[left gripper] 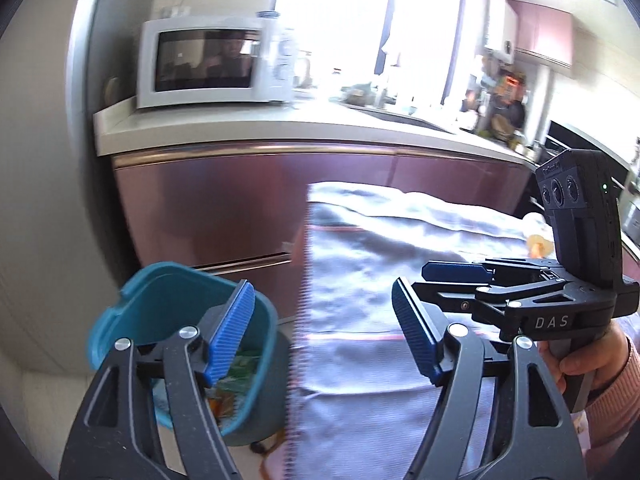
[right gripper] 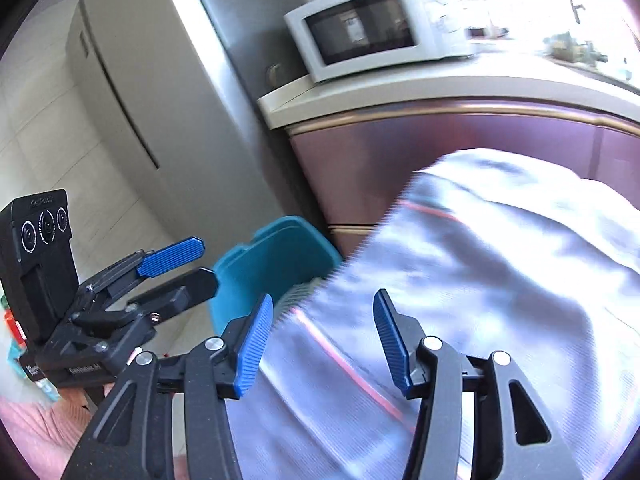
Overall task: Collect trash
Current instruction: 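Move both open tools back over the table toward the paper cup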
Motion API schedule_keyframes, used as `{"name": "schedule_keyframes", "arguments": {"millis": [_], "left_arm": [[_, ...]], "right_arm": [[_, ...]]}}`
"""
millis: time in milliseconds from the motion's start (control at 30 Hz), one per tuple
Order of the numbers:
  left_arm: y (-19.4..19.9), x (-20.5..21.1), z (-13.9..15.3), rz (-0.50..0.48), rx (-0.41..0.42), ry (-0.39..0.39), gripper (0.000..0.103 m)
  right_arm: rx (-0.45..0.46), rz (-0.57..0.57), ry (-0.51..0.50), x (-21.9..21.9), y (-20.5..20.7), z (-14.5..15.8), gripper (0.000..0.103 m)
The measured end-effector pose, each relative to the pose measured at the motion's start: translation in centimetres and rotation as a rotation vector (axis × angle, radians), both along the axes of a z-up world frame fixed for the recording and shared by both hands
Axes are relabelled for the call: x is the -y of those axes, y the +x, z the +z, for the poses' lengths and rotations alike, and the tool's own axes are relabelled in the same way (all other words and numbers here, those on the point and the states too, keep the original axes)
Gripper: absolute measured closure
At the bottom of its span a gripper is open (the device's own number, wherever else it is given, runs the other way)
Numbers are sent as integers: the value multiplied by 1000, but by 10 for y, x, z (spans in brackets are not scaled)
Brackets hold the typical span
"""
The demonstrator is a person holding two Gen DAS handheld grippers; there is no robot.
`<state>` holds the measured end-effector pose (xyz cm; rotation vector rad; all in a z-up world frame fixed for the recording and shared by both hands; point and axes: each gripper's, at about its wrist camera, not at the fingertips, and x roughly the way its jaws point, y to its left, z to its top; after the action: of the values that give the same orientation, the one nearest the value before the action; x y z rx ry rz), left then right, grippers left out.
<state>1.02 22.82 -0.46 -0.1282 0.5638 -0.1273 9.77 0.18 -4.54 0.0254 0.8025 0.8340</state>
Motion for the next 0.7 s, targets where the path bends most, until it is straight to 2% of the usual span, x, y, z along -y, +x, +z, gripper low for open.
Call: {"name": "schedule_keyframes", "arguments": {"millis": [167,400,600,700], "left_arm": [[12,58,3,-131,-7,-3,28],[36,155,1,-313,-49,-10,24],[72,234,-8,-438,-116,-14,27],[90,267,-12,-468,-144,-4,30]], "right_arm": [[53,-130,-20,67,-12,11,44],[75,-370,-15,176,-10,18,44],[77,-575,-10,258,2,10,44],[64,-657,-23,290,11,0,44]]}}
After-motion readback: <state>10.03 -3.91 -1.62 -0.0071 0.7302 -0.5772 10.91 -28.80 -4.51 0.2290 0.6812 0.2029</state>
